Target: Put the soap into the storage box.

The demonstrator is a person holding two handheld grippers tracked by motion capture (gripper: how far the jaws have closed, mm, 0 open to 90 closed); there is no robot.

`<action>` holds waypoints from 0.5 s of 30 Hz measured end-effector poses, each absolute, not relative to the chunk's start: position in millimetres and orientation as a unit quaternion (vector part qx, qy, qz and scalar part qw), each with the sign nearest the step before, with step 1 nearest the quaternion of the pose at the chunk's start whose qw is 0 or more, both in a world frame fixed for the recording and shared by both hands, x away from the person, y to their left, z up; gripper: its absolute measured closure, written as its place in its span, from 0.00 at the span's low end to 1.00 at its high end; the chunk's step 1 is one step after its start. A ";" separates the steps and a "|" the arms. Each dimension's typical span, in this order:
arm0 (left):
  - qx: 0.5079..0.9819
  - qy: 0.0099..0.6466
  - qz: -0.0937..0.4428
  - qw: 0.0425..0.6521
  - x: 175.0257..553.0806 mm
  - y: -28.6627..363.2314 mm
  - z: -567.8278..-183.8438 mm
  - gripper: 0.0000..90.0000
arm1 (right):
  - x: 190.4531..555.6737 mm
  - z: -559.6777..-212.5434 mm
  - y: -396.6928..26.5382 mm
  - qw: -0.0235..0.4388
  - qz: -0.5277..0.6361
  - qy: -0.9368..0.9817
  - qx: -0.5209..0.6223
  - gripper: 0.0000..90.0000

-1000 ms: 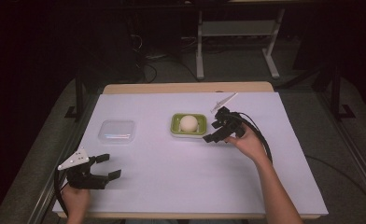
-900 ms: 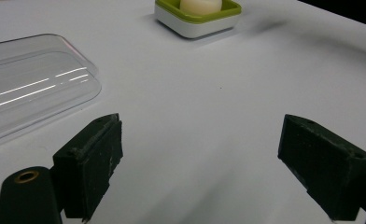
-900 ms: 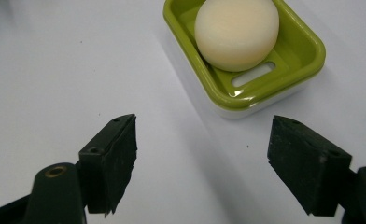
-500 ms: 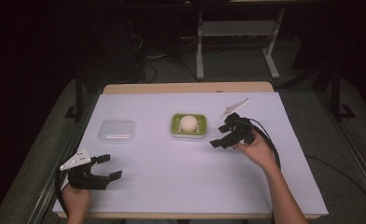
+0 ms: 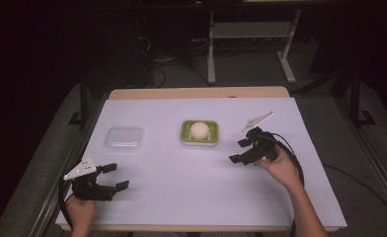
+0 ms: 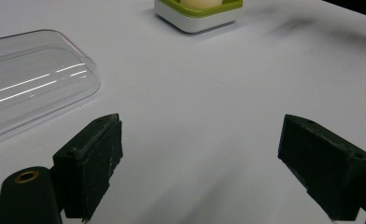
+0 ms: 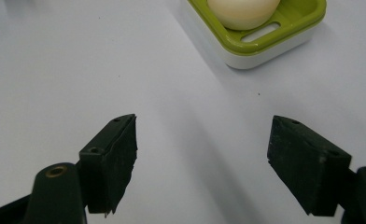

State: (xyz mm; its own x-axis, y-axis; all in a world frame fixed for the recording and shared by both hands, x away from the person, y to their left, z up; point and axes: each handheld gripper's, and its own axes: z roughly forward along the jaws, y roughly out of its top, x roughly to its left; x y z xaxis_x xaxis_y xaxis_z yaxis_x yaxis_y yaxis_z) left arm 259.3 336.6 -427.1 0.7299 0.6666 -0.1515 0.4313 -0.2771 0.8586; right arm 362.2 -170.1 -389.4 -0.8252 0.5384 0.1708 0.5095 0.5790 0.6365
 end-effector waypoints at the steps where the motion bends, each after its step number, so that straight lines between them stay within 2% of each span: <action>1: 0.791 0.346 0.121 0.490 259.5 336.7 -427.1 0.15 | 362.2 -389.4 -170.1 0.021 0.351 0.888 0.295 0.26; 15: 0.793 0.345 0.119 0.488 259.6 336.0 -427.0 0.15 | 342.0 -398.7 -181.4 0.019 0.358 0.885 0.297 0.26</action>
State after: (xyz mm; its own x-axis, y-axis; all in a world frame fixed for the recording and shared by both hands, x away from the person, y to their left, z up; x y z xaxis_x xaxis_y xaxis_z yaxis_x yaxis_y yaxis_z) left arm 259.6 336.0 -427.0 0.7330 0.6639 -0.1482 0.4310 -0.2846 0.8563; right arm 342.0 -181.4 -398.7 -0.8233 0.5384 0.1795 0.5118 0.5675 0.6450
